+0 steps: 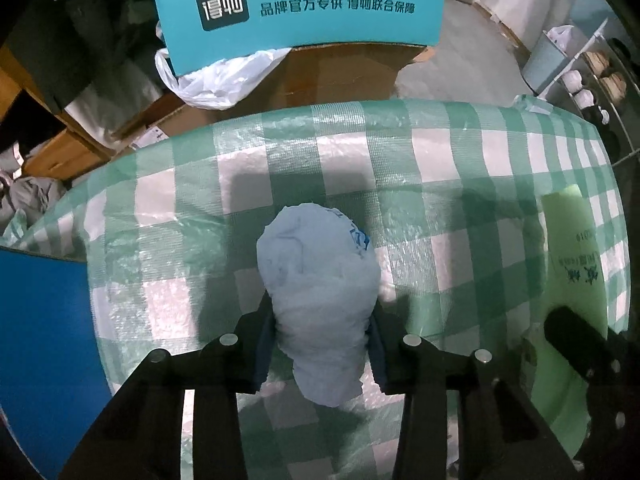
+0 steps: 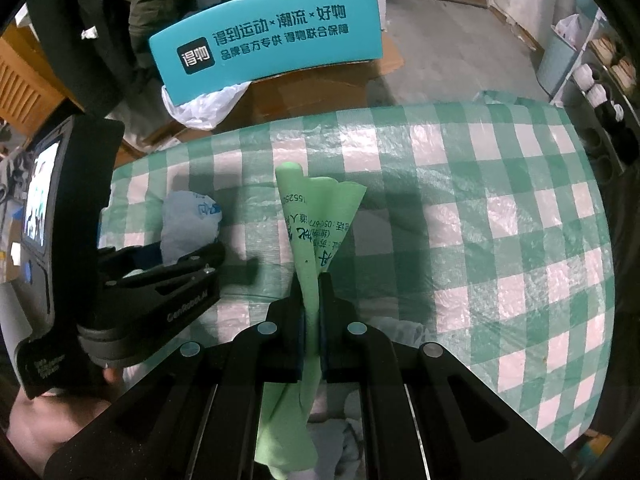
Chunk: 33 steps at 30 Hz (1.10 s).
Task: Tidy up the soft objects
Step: 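Close the left tool on the white sock, then carry the white sock with the left tool while the right tool carries the packet to the box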
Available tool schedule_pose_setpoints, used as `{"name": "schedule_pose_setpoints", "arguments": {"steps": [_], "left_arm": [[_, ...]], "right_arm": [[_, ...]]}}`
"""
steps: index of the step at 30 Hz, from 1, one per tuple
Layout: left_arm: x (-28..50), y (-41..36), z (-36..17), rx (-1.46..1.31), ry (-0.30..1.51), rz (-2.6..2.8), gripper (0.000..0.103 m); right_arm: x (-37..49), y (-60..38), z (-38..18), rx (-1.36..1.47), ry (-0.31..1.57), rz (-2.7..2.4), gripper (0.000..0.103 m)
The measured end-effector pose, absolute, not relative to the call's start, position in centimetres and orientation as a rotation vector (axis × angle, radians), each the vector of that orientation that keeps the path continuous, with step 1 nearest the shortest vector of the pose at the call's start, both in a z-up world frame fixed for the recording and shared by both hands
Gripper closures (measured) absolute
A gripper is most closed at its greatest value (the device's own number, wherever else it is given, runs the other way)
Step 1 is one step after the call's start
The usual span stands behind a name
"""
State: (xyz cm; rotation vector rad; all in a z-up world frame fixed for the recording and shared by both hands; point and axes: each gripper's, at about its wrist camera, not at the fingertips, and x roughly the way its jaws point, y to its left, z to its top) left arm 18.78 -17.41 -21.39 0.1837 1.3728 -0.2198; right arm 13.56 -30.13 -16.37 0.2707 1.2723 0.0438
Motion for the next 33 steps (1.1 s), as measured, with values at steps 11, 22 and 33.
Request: {"name": "schedule_pose_setpoints", "arguments": {"steps": [11,22,33], "left_arm": [[16.8,-15.2,-17.6,0.221,1.295,-0.211,0.063],[14.1,-12.9,-14.0,0.262,1.225,-0.19,0.063],[11.5,-10.4,-11.0,0.261,1.174,-0.172,0.063]], "right_arm": [[13.2,-29.2,-14.3,0.253,1.24,0.074,0.098],[11.9,-27.6,-12.0,0.217,1.212,0.12,0.098],[10.2,-25.8,-9.9,0.178,1.186,0.165,0.098]]}}
